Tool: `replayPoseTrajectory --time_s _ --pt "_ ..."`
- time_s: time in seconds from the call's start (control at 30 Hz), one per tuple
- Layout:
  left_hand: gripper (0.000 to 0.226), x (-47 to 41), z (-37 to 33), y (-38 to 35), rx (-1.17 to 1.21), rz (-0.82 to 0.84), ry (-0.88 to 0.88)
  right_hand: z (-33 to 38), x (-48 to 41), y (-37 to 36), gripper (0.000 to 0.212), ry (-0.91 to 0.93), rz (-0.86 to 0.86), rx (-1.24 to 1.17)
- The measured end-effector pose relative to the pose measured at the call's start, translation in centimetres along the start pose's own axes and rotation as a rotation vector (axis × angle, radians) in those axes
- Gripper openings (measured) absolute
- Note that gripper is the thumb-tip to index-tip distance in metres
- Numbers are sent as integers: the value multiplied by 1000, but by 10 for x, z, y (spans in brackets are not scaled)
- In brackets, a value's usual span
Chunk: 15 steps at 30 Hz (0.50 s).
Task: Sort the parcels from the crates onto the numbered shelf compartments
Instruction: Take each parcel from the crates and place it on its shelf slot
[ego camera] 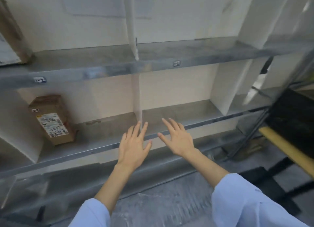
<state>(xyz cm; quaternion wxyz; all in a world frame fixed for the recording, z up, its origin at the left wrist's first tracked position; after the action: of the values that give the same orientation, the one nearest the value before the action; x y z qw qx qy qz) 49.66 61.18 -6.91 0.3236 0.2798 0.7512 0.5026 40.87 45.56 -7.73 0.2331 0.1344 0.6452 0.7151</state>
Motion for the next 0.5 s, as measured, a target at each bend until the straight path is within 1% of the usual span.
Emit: replayPoseTrajectory --time_s 0.23,0.5 --pt "68 -18 -187 -35 96 46 -216 -180 91 66 68 -234 -36 84" --pt "66 -47 -387 -66 172 75 -516 -350 197 125 70 -557 -141 111"
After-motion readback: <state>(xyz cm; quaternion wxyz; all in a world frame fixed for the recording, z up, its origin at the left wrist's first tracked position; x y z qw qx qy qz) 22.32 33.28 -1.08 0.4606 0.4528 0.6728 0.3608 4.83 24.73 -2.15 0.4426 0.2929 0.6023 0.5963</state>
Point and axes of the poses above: each hand's wrist, its own x-axis away from the middle knuckle, its own y-axis out of the back of the hand, z = x × y, the point moved 5 cm from there along -x, towards the middle knuckle, and after that the axes turned 11 degrees about x, right-handed, at the moved point
